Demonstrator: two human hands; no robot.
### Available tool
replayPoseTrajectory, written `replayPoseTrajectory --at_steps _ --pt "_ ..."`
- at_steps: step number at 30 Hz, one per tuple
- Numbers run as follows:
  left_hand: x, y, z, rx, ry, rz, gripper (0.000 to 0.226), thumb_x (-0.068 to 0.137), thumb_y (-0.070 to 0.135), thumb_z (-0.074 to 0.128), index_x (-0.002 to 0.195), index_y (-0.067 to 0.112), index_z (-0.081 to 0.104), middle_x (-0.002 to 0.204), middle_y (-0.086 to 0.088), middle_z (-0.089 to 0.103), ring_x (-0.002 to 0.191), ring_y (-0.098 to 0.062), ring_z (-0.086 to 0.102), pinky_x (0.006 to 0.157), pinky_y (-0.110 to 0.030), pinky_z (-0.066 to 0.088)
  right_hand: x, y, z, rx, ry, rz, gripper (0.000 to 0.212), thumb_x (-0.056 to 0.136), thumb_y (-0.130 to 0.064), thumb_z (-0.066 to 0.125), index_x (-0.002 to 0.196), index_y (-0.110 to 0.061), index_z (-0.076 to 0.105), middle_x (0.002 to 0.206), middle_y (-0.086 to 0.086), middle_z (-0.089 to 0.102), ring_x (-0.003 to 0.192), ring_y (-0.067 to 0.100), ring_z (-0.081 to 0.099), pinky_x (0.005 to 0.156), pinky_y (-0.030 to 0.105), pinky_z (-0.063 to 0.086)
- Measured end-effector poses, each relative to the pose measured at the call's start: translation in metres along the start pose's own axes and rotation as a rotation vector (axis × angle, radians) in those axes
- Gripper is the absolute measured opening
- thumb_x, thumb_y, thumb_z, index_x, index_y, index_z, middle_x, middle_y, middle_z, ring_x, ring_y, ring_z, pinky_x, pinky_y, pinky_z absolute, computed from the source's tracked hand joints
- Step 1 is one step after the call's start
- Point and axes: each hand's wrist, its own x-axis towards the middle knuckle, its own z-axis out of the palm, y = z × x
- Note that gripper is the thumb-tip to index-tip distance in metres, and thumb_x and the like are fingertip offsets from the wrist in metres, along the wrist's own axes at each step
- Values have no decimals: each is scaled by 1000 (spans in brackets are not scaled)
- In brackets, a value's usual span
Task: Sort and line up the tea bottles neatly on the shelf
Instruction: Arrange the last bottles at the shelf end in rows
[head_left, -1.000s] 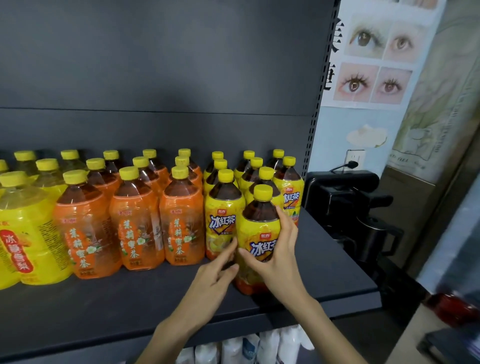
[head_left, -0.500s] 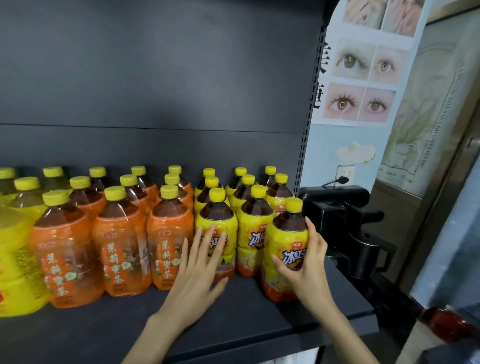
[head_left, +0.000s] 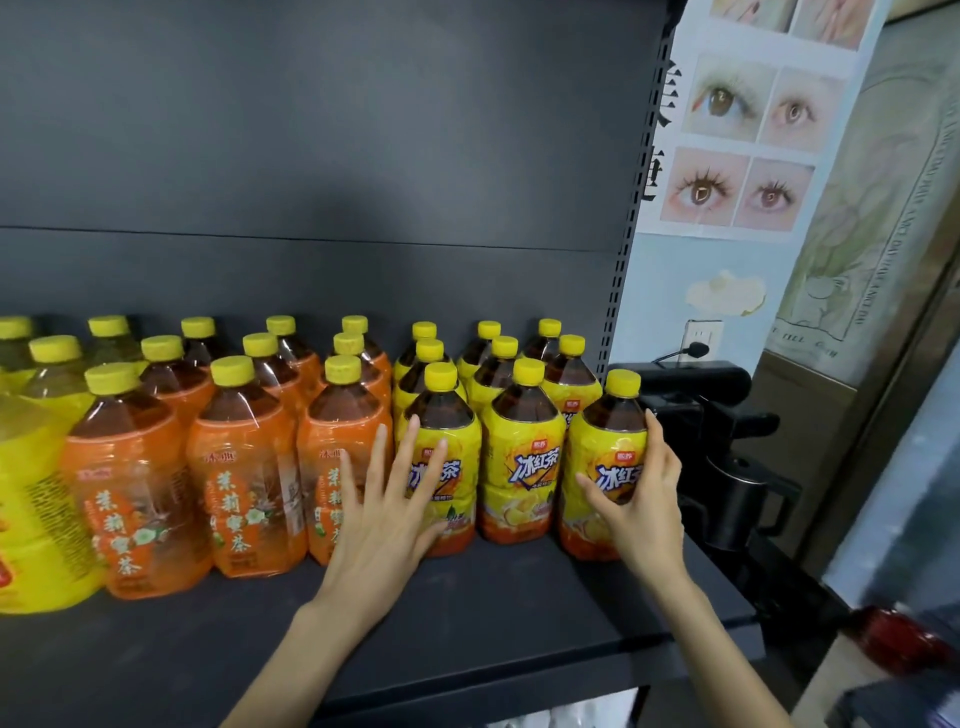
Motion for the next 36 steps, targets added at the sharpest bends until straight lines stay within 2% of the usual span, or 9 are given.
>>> replayPoseTrajectory --at_steps 6,11,14,18,23,28,30,33,36 --pt "16 31 10 75 29 151 95 72 42 76 148 15 24 154 -15 23 141 -37 18 105 -64 19 14 2 10 69 -46 -21 100 74 -35 78 149 -35 11 145 5 27 122 20 46 90 31 40" --pt "22 27 30 141 -11 28 119 60 58 76 148 7 15 154 -22 13 141 -39 13 110 -60 12 12 3 9 112 -63 -25 105 69 -46 73 149 -35 7 147 5 24 120 10 38 95 34 40" --pt "12 10 40 179 -25 63 135 53 67 72 150 6 1 156 -20 -7 144 -36 -5 112 -57 0 11 4 15 163 -44 -57 97 74 -39 72 147 -36 7 149 5 21 120 -4 29 95 19 33" --pt "12 0 45 224 -57 115 146 45 68 75 149 6 -6 156 -17 -15 144 -35 -11 113 -53 -6 20 9 24 176 -39 -87 93 78 -31 74 146 -32 11 148 6 20 109 -27 23 85 -4 25" --pt "17 0 51 269 -55 80 151 40 68 77 149 7 -8 156 -17 -16 144 -34 -13 114 -52 -9 32 11 32 189 -35 -97 97 74 -37 73 149 -20 14 147 11 20 114 -14 21 97 21 28" --pt "17 2 49 288 -15 103 148 44 68 76 149 6 -8 155 -18 -17 143 -35 -13 113 -53 -8 27 9 31 187 -54 -93 92 76 -45 66 146 -33 8 151 12 12 129 8 23 108 34 29" --pt "13 2 46 287 29 106 141 52 67 74 149 6 -7 155 -18 -17 144 -35 -11 113 -53 -5 17 4 34 119 -36 -75 93 77 -51 62 145 -34 0 155 15 0 141 20 12 115 48 19" --pt "-5 -7 40 251 146 -34 116 74 70 51 149 4 -8 155 -20 -17 144 -36 -11 114 -52 -3 -8 -12 50 -96 10 -136 95 82 -67 49 149 -32 -8 157 16 -12 145 31 -6 112 56 1" --pt "-24 -24 34 208 206 -197 97 84 64 31 149 3 -8 154 -22 -17 143 -37 -10 115 -52 -4 -19 -20 70 -231 2 -199 88 84 -73 32 148 -36 -16 156 11 -20 144 31 -17 108 59 -4"
